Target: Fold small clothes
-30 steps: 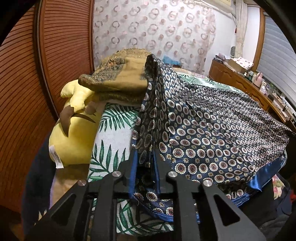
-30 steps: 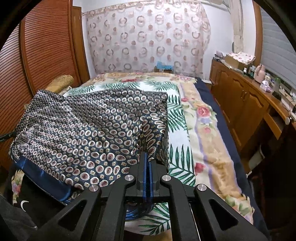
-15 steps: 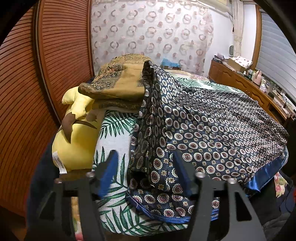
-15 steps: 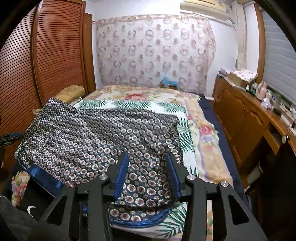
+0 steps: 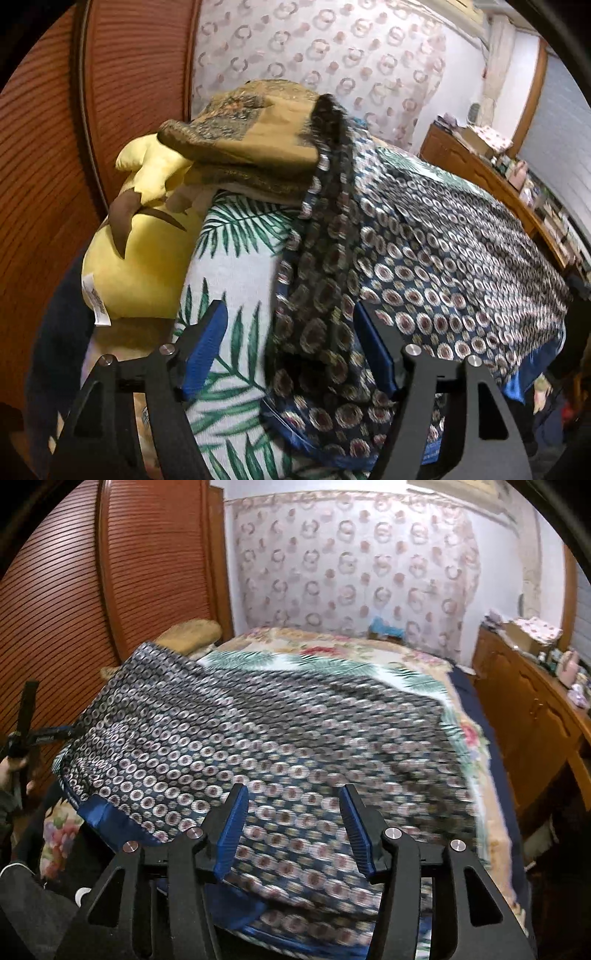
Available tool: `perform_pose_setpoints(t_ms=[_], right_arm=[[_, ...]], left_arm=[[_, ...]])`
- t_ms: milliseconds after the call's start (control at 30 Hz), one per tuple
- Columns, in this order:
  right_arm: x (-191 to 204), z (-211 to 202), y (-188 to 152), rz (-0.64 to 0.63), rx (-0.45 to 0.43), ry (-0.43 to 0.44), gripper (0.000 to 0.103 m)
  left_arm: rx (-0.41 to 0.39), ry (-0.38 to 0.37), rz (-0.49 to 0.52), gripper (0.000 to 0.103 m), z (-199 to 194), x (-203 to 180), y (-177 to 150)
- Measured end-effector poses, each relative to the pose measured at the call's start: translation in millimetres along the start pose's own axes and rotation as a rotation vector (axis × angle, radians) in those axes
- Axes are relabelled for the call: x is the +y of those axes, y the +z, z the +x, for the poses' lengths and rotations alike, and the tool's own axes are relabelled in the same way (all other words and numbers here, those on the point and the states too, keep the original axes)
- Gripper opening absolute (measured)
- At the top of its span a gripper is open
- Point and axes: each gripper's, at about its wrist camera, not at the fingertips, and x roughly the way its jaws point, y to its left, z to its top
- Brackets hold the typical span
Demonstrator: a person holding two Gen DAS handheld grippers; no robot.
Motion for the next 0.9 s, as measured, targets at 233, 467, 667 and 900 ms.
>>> perform_pose_setpoints(t_ms=[233,467,667,900], right_arm=[[10,45,3,-0.028,0.056,0.054,0.053],[6,82,0,-0.026,0.125,0.043,0.055],[12,102,-7,-0.026,0.131,0.026,0.060],[6,95,-14,0.014,0.127,0.039,0.060]], left_arm=[[0.026,-0.026,0.014,0.055,14,-3,5],[0.021,-0.003,0.065,0.030,18,-13,3],[-0.003,-0.022,0.097,0.004,8,-26,3],[-0.104,-0.132,0.149,0.004,-33,-69,21]])
